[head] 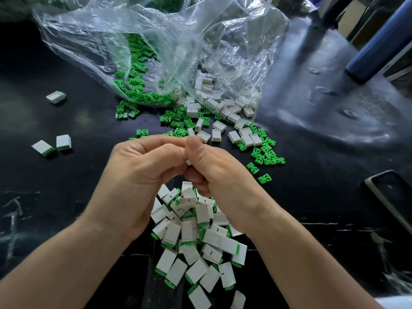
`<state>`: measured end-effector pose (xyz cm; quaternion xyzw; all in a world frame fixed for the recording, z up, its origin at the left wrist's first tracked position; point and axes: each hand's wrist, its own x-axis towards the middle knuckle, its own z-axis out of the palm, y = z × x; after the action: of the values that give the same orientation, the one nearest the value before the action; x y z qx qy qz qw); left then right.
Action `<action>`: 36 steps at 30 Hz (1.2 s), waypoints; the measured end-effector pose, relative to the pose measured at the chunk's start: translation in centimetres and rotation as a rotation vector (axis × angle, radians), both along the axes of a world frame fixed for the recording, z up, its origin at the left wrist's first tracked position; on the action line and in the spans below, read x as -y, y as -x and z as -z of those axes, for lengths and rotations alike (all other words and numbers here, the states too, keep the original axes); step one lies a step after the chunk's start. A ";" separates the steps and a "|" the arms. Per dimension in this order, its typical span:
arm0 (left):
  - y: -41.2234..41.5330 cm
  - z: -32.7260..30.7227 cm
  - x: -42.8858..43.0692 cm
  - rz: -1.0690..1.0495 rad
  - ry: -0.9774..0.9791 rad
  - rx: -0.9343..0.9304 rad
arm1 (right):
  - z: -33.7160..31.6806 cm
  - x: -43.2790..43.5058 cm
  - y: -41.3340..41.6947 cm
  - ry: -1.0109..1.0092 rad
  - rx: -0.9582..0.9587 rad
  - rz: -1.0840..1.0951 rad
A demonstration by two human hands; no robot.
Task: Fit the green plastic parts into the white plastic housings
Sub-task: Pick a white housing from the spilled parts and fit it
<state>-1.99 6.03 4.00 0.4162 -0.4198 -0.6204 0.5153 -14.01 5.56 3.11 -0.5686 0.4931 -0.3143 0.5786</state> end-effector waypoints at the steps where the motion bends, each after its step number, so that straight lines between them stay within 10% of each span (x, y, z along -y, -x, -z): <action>1: 0.1 -0.1 0.0 0.000 0.002 0.002 | 0.0 0.0 0.0 0.001 -0.002 0.001; 36: -0.1 0.4 0.1 0.105 0.001 -0.018 | -1.1 0.7 1.2 -0.260 0.238 -0.084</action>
<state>-1.88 5.96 3.62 0.3879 -0.4368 -0.6501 0.4859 -15.25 4.88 4.22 -0.4677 0.4335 -0.2887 0.7142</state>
